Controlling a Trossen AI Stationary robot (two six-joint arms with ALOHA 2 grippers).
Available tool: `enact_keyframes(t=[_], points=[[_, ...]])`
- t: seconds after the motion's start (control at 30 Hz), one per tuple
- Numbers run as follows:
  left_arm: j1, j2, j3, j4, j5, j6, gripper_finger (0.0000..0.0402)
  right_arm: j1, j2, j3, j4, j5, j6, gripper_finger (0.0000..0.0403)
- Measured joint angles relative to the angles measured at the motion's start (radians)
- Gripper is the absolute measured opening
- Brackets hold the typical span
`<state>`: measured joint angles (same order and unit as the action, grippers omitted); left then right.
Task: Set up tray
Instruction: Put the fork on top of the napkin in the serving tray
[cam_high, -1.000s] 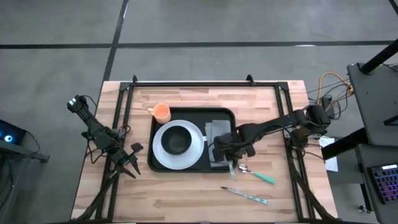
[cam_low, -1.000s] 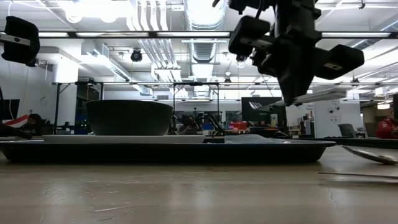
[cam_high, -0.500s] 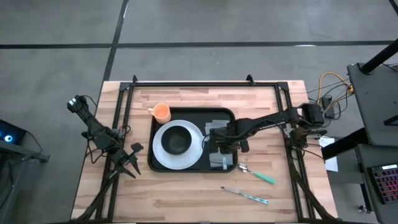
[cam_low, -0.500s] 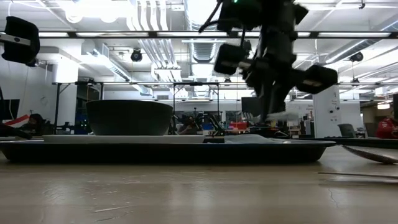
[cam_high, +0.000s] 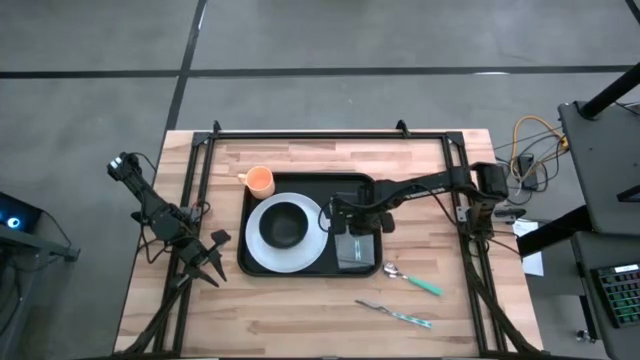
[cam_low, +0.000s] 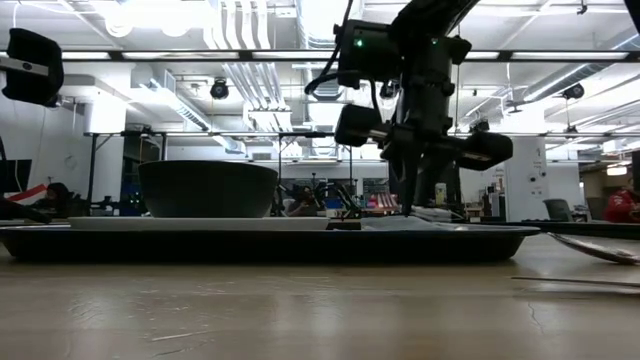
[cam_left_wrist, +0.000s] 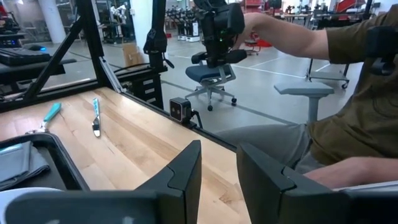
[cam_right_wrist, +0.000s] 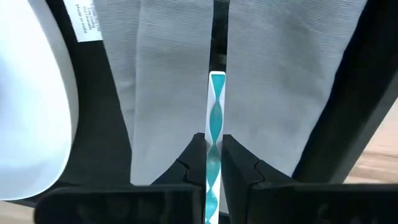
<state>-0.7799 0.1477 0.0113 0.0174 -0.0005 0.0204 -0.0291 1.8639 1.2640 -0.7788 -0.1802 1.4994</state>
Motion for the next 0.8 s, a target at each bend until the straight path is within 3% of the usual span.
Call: enact_keyframes(t=[0.6, 0.8], points=[[0.000, 0.005, 0.000, -0.001, 0.000, 0.000, 0.0084, -0.002, 0.005, -0.013, 0.008, 0.024, -0.006, 0.0016], [0.000, 0.005, 0.000, -0.001, 0.000, 0.000, 0.0084, -0.002, 0.005, -0.013, 0.009, 0.024, -0.007, 0.0044]])
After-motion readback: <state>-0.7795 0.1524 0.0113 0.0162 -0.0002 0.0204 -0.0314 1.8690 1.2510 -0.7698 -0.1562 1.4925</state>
